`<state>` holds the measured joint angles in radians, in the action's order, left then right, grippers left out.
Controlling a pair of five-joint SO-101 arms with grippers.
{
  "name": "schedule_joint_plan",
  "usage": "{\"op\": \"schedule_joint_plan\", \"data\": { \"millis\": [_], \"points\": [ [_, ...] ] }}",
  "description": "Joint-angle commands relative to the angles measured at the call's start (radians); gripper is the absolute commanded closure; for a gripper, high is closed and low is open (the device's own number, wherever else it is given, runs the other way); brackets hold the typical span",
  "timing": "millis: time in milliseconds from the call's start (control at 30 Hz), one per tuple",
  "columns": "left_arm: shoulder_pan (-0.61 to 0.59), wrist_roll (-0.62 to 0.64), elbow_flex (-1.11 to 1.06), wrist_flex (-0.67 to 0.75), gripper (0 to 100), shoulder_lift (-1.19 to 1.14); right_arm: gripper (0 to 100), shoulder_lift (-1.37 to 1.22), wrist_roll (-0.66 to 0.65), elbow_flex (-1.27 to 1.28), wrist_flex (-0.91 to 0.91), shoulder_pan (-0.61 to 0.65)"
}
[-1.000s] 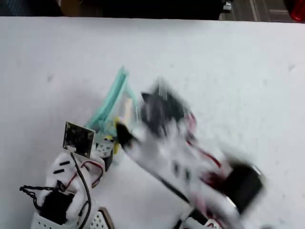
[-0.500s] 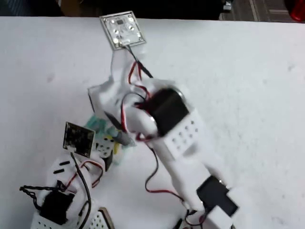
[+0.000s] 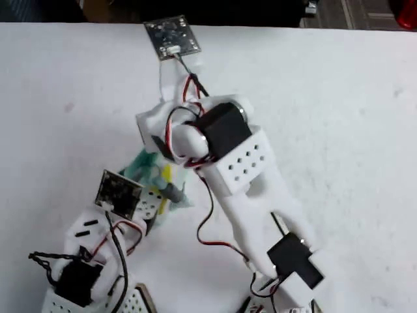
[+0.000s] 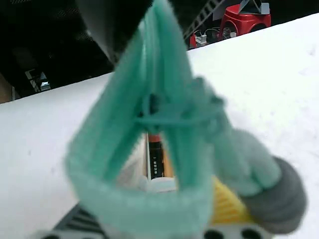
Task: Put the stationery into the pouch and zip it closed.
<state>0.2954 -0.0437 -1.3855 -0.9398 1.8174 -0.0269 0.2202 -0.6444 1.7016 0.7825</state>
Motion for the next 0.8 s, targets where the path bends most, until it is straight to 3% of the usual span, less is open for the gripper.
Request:
{"op": "schedule_joint_plan", "data": {
  "millis": [0, 133, 300, 400, 567, 767],
  "points": [
    [0.021, 0.017, 0.009, -0.017, 77, 0.012, 97.2, -0.007, -0.080, 0.020, 0.018, -0.004],
    [0.013, 0.014, 0.052, -0.049, 77, 0.012, 98.1, -0.007, -0.121, 0.023, 0.018, -0.044],
    [0.024, 0.012, 0.250, -0.265, 77, 0.012, 98.1, -0.038, -0.160, -0.021, 0.012, -0.179],
    [0.016, -0.051, 0.345, -0.325, 77, 0.012, 98.1, -0.038, -0.387, -0.109, 0.013, -0.188],
    [0.012, -0.110, 0.333, -0.262, 77, 0.012, 98.1, -0.018, -0.887, -0.178, 0.015, -0.133],
    [-0.148, -0.051, 0.209, -0.087, 77, 0.012, 98.1, 0.120, -1.114, -0.130, 0.018, -0.030]
  ]
}}
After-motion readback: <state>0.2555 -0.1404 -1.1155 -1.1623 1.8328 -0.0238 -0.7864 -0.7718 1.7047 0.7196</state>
